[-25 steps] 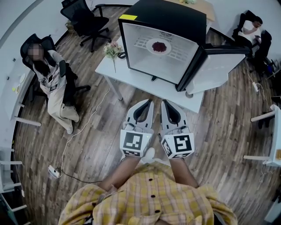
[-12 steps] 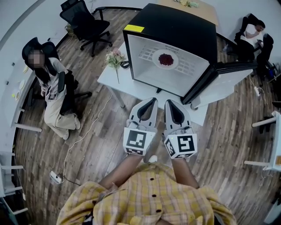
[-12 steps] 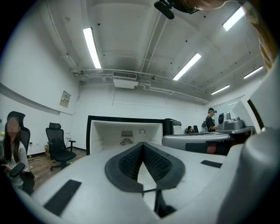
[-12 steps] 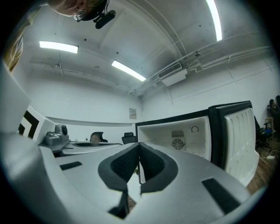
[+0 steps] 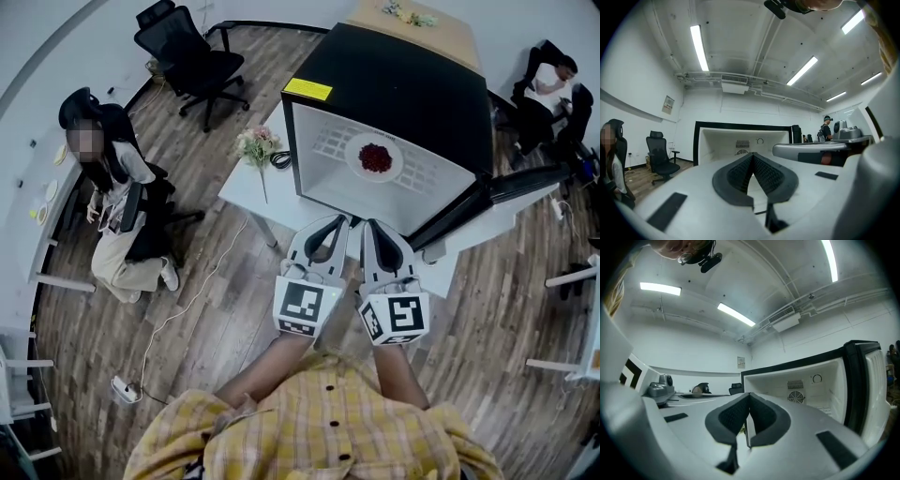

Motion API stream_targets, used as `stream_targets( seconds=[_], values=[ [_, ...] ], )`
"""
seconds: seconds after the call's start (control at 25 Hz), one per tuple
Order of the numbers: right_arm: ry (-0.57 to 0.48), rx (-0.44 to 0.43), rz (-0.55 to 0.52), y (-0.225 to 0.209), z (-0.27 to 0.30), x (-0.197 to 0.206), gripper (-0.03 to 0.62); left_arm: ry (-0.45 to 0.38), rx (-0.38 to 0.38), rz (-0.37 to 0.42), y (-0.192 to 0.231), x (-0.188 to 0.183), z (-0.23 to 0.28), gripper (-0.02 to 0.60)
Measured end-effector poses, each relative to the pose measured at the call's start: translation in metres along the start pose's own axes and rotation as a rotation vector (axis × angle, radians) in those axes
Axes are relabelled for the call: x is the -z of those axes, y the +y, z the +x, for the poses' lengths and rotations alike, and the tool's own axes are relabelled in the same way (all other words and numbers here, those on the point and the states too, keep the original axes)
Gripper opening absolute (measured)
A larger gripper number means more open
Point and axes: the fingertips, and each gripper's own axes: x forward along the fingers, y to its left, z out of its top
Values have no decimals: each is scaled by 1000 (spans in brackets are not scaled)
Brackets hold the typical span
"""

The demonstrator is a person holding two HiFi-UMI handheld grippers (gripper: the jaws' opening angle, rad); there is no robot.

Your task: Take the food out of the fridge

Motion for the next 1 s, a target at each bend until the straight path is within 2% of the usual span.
stream_targets(
  seconds=[0.36,0.8,0.92,1.0],
  values=[
    [-10,21,-8,-12,36,-4,8,7,13,2,27,-1,32,8],
    [7,80,3,-43,52,2,8,47,60,-22,33,12,72,8],
    [10,97,4,-52,58,4,8,70,74,-41,37,21,83,8],
    [11,105,3,-57,62,6,8,100,90,-88,41,34,93,8]
  ],
)
